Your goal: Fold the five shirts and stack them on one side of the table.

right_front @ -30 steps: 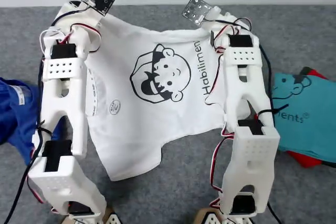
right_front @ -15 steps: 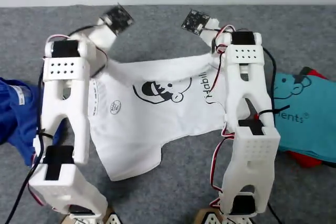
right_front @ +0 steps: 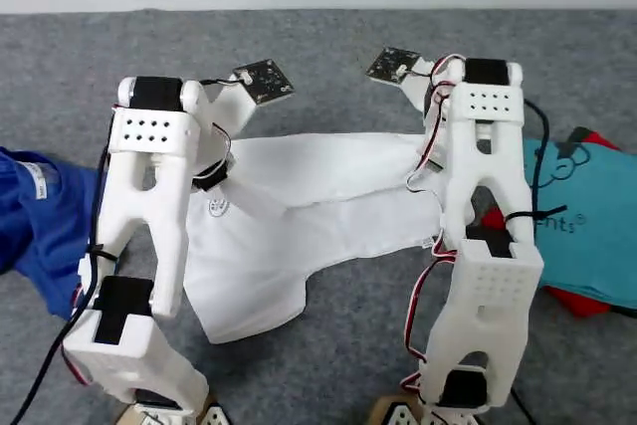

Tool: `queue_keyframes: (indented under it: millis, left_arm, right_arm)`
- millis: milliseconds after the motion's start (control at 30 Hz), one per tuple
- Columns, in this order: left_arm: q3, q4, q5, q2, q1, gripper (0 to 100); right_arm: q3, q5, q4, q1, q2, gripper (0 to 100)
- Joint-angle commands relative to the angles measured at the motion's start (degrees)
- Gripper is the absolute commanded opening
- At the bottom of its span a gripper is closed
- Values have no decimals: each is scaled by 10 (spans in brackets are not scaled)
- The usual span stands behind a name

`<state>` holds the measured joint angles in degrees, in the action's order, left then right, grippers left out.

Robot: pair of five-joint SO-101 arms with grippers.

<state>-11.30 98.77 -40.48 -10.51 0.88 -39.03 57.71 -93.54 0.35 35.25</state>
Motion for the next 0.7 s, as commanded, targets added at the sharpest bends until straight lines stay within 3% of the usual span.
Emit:
queue_keyframes:
  millis: [0, 333, 667]
  left_arm:
    - [-8, 20, -12, 57, -4, 4]
    - [229, 20, -27, 246, 54, 4]
    - [434, 19, -27, 331, 55, 5]
  right_arm:
    - [-45, 5, -57, 7, -60, 11]
    - [-31, 7, -95, 29, -95, 11]
    - [68, 9, -93, 32, -90, 11]
